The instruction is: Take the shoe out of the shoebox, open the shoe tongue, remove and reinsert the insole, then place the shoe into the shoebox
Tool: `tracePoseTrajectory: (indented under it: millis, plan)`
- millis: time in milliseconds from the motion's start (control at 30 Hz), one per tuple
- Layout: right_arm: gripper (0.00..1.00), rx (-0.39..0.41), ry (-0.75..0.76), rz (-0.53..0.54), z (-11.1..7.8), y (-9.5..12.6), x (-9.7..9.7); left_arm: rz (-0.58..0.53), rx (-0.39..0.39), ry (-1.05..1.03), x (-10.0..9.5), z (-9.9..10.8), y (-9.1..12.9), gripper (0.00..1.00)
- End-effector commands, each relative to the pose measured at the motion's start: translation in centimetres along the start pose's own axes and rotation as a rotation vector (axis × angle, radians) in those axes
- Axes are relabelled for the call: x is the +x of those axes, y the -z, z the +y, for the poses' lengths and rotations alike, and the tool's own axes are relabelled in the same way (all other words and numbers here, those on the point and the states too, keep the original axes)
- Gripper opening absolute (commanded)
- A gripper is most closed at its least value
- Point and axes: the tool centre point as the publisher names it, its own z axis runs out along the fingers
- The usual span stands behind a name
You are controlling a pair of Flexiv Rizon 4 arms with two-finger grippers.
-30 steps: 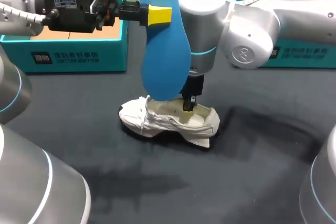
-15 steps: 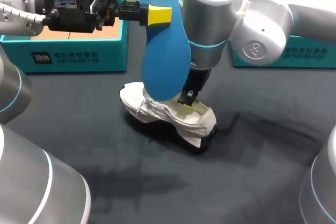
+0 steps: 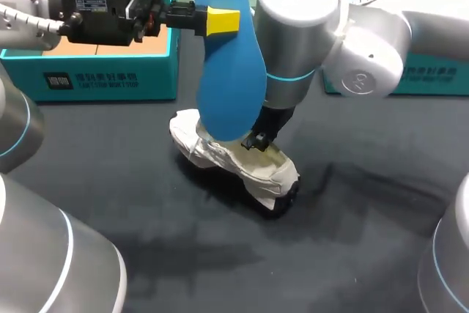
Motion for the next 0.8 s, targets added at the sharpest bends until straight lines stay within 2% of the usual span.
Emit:
tracePoseTrajectory:
  millis: [33,400,800]
  plan:
    - [0.00,-0.001,-0.134,0.036,-0.1,0.1,-0.1,0.000,0.001,0.000,0.0,0.1,-0.1,0.00]
    - [0.00,-0.043,-0.477,0.051,-2.7,0.6,1.2,0.000,0.001,0.000,0.0,0.1,-0.1,0.00]
    - [0.00,-0.045,-0.724,0.031,-3.0,0.3,2.1,0.000,0.001,0.000,0.0,0.1,-0.1,0.00]
